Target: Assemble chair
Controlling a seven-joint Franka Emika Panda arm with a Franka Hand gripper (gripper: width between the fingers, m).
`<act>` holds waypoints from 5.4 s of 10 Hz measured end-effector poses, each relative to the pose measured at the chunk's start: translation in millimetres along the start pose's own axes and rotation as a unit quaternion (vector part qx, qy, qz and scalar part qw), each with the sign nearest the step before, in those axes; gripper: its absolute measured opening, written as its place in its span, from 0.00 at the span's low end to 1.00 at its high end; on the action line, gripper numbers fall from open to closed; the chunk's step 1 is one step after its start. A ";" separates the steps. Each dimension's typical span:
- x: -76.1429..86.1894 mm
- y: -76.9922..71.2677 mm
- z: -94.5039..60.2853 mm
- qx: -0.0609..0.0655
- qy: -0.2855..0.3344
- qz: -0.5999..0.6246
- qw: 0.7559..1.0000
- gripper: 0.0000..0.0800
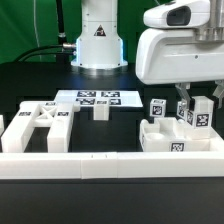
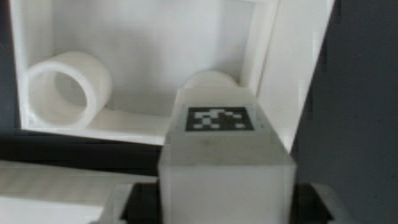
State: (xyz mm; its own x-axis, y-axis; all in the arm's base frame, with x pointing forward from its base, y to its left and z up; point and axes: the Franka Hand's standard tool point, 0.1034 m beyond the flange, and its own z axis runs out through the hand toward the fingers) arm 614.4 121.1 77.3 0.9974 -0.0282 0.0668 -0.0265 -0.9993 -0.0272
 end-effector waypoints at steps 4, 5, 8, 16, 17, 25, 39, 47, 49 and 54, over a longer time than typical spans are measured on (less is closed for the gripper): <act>-7.3 2.5 0.7 0.003 0.011 0.229 0.973 0.36; -8.2 3.2 0.6 0.008 0.014 0.282 0.959 0.36; -9.3 2.2 0.4 0.006 0.014 0.413 0.911 0.36; -10.3 2.4 0.7 0.007 0.010 0.545 0.839 0.56; -9.4 2.0 0.0 0.008 0.011 0.514 0.857 0.76; -5.4 0.8 -3.5 0.002 0.009 0.192 0.981 0.81; -9.4 -1.0 2.0 0.001 0.022 -0.003 1.000 0.36; -15.3 -1.4 1.3 0.004 0.023 0.409 0.912 0.36; -16.2 -3.6 0.8 -0.001 0.026 0.527 0.850 0.36; -16.3 -4.0 0.7 -0.003 0.026 0.514 0.858 0.65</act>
Offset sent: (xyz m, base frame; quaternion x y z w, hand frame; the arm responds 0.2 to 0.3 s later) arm -0.0195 0.0030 -0.0059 -0.0034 0.0123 0.2977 0.9546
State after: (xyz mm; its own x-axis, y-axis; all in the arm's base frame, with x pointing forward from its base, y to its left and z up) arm 598.3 125.5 75.6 0.4431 -0.8948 0.0548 -0.8901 -0.4464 -0.0924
